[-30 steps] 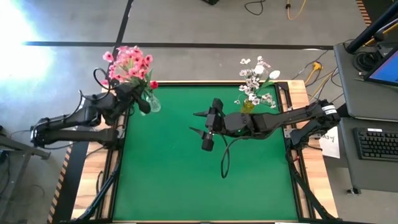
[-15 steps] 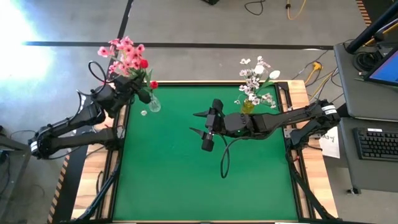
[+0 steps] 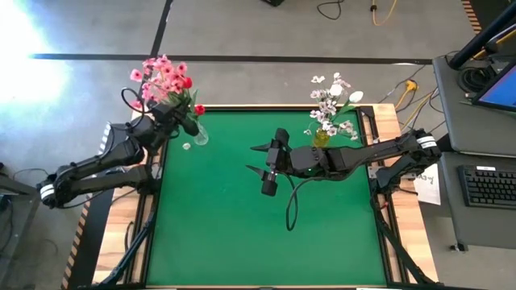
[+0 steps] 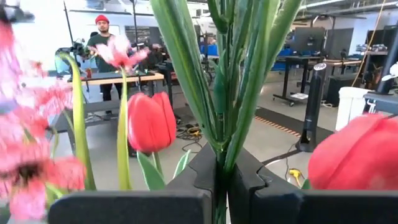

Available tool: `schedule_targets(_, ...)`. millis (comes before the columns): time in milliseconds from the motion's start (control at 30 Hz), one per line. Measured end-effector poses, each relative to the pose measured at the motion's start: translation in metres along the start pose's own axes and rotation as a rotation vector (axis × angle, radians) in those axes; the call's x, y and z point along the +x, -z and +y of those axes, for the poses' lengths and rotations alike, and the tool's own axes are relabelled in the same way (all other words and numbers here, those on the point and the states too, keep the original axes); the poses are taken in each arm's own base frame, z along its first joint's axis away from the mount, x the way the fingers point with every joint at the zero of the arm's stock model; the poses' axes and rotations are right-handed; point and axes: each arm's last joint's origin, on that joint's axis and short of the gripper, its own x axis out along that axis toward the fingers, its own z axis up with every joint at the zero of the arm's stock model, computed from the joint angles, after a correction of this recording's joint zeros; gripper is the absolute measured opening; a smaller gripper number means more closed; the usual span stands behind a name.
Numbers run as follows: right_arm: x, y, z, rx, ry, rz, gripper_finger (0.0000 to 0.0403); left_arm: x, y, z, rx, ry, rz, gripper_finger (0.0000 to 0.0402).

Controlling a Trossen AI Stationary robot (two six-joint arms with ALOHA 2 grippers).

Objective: Sort flowers into vase by color
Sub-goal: Put the pink flowers into the transparent vase

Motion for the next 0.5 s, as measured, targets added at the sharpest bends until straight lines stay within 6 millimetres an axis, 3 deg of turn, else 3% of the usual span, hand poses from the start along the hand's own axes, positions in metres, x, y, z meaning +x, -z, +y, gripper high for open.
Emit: schedule_targets(500,0.000,0.000,0.000,0.010,0.000,0.000,0.0247,0.000,0.025,0.001,-0.043,-0.059,0.060,0.0000)
